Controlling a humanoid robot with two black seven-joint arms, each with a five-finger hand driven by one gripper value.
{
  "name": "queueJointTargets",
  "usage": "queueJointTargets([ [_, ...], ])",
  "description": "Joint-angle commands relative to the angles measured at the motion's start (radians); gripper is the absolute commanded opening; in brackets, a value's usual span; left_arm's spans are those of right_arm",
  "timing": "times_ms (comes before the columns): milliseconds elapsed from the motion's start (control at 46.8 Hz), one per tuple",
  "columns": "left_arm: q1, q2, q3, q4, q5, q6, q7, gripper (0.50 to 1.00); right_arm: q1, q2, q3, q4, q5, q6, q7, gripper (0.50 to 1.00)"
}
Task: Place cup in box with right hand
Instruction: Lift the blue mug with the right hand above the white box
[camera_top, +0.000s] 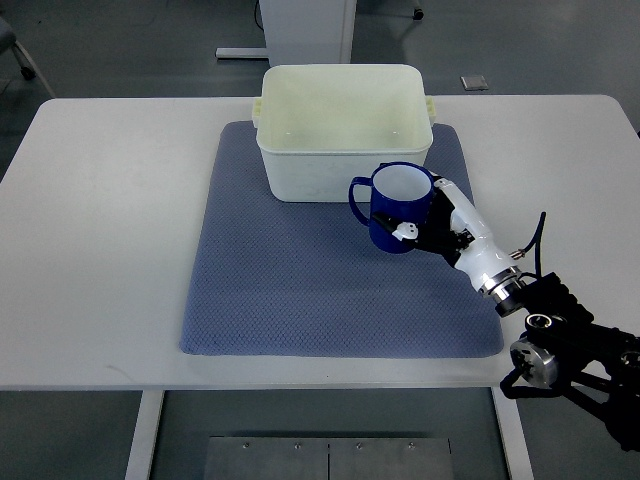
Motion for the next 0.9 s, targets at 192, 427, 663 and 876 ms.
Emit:
queueJointTargets([
  [192,0.000,0.000,0.000,0.000,0.000,0.000,0.000,1.000,0.085,-0.130,0.053,0.043,0.072,0.000,0.000,0.500],
  [427,0.000,0.000,0.000,0.000,0.000,0.000,0.000,1.000,0.240,-0.177,0.050,0.041,0.157,0.002,0.000,0.500],
  [663,0.000,0.000,0.000,0.000,0.000,0.000,0.000,1.000,0.369,-0.163,-0.022,0.027,0.220,0.000,0.000,0.500],
  [876,0.000,0.000,0.000,0.000,0.000,0.000,0.000,1.000,0.464,-0.074,-0.100,-0.060,0.251,-0.008,0.000,0.500],
])
